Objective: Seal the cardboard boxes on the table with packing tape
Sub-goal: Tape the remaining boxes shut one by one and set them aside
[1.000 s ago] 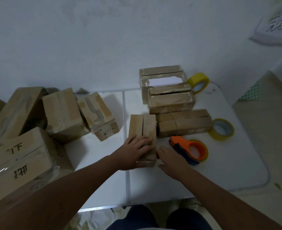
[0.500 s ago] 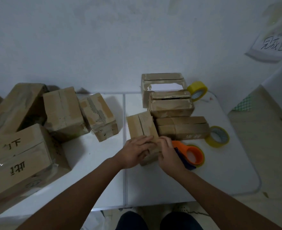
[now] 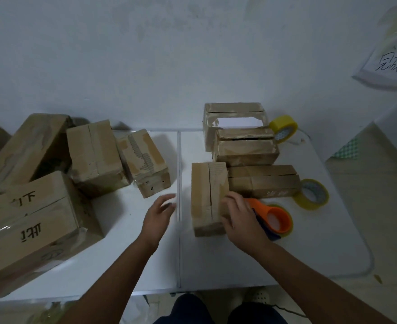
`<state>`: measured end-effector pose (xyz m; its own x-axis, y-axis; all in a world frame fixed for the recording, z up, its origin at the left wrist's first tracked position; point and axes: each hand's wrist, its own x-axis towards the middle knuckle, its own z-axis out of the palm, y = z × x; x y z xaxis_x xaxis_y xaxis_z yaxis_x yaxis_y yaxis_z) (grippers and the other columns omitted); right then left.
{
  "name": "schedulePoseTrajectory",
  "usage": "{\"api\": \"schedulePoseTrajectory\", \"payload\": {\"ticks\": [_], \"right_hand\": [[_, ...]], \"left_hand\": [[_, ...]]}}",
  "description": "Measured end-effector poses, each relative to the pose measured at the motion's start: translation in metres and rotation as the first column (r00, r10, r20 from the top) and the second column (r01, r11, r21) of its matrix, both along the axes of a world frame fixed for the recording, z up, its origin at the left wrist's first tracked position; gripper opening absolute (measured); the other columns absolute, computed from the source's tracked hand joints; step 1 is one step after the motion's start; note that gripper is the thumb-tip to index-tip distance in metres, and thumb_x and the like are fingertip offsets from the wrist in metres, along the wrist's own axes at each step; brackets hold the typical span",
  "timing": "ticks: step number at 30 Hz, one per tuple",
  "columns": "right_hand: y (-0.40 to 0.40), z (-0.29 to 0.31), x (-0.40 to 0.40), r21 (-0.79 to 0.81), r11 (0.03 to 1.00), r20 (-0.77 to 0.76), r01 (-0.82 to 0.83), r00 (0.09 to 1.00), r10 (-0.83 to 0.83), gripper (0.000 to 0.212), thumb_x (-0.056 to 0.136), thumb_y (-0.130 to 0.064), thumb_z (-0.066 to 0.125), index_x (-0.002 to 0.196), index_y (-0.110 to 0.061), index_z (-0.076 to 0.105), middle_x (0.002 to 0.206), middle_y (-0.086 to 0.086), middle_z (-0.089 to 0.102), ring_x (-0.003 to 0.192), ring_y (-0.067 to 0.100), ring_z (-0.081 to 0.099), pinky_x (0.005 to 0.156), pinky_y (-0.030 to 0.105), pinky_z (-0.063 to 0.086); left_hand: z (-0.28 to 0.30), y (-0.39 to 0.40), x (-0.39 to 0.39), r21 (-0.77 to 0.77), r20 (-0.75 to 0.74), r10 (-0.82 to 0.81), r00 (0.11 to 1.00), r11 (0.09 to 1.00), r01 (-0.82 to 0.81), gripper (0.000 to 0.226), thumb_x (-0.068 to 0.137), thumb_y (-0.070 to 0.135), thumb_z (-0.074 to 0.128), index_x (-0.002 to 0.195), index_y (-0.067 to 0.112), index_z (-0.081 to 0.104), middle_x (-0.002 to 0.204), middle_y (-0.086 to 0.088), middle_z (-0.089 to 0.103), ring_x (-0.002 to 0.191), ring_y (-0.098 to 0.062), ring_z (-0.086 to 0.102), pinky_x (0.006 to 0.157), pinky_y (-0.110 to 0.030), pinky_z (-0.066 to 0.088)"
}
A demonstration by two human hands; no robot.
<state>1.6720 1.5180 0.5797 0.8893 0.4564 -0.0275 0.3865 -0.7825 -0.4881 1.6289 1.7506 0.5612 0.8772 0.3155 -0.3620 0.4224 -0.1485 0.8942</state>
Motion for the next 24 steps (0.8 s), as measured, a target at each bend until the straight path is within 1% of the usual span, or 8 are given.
{"api": "schedulePoseTrajectory", "payload": {"ticks": [3,5,7,10,12,17,20,24], "right_hand": [[0.010,0.003,0.004,-0.145,0.954,0.042,-0.262,0.962,0.271,0.055,0.095,-0.040,0.051,0.145,-0.025,0.035,0.156,-0.009,0.020,0.146,0.012,0.012,0.121,0.038,0.014],[0.015,-0.002,0.007,-0.221,0.927,-0.031,-0.304,0.952,0.305,0.070,0.092,-0.057,0.044,0.152,-0.029,0.019,0.162,-0.010,0.000,0.149,0.015,-0.009,0.119,0.039,-0.007],[0.019,-0.011,0.009,-0.324,0.893,-0.057,-0.311,0.949,0.309,0.080,0.088,-0.070,0.029,0.154,-0.033,0.004,0.161,-0.010,-0.015,0.147,0.019,-0.021,0.118,0.045,-0.012],[0.028,-0.019,0.006,-0.367,0.887,-0.040,-0.280,0.958,0.285,0.083,0.082,-0.074,0.010,0.154,-0.034,-0.001,0.161,-0.008,-0.018,0.146,0.020,-0.024,0.118,0.047,-0.014],[0.035,-0.022,-0.001,-0.336,0.906,-0.037,-0.257,0.965,0.260,0.081,0.084,-0.072,0.009,0.154,-0.033,0.001,0.161,-0.008,-0.016,0.146,0.020,-0.023,0.115,0.044,-0.018],[0.044,-0.031,-0.013,-0.306,0.930,0.029,-0.203,0.974,0.223,0.080,0.088,-0.072,-0.003,0.154,-0.029,0.011,0.163,-0.004,-0.005,0.149,0.024,-0.012,0.117,0.046,-0.013],[0.040,-0.035,-0.012,-0.321,0.928,0.044,-0.189,0.976,0.214,0.074,0.093,-0.069,0.004,0.154,-0.029,0.015,0.163,-0.002,0.003,0.150,0.026,-0.002,0.118,0.050,-0.003],[0.037,-0.036,-0.011,-0.349,0.918,0.072,-0.189,0.971,0.227,0.069,0.096,-0.066,0.018,0.154,-0.030,0.013,0.163,-0.001,0.005,0.150,0.028,0.003,0.117,0.050,-0.001]], "left_hand": [[-0.020,0.000,-0.029,-0.355,-0.253,0.135,0.958,0.908,-0.222,0.036,0.102,0.036,0.048,0.133,0.018,0.055,0.138,-0.005,0.057,0.123,-0.023,0.054,0.109,-0.039,0.039],[-0.025,-0.009,-0.040,-0.529,-0.368,0.114,0.923,0.791,-0.308,0.047,0.101,0.047,0.044,0.131,0.013,0.057,0.130,-0.007,0.064,0.120,-0.024,0.057,0.112,-0.042,0.037],[-0.023,-0.020,-0.046,-0.623,-0.396,0.085,0.914,0.707,-0.336,0.056,0.100,0.057,0.039,0.125,0.012,0.061,0.120,-0.005,0.071,0.119,-0.022,0.059,0.114,-0.042,0.034],[-0.016,-0.028,-0.045,-0.623,-0.379,0.186,0.907,0.672,-0.399,0.052,0.099,0.055,0.044,0.113,0.011,0.069,0.109,-0.003,0.075,0.110,-0.019,0.064,0.108,-0.038,0.040],[-0.014,-0.026,-0.048,-0.587,-0.346,0.269,0.899,0.685,-0.431,0.037,0.099,0.042,0.053,0.103,0.010,0.072,0.098,-0.005,0.075,0.100,-0.019,0.066,0.099,-0.036,0.044],[-0.013,-0.016,-0.056,-0.561,-0.247,0.273,0.930,0.742,-0.367,0.017,0.097,0.022,0.061,0.095,0.010,0.072,0.090,-0.007,0.069,0.094,-0.022,0.064,0.097,-0.034,0.048],[-0.013,-0.016,-0.057,-0.547,-0.217,0.258,0.941,0.766,-0.336,0.016,0.095,0.021,0.063,0.091,0.013,0.076,0.089,-0.008,0.069,0.092,-0.022,0.064,0.096,-0.034,0.049],[-0.014,-0.022,-0.053,-0.498,-0.123,0.311,0.943,0.802,-0.329,0.012,0.095,0.016,0.063,0.095,0.009,0.074,0.087,-0.005,0.071,0.090,-0.019,0.063,0.089,-0.029,0.050]]}}
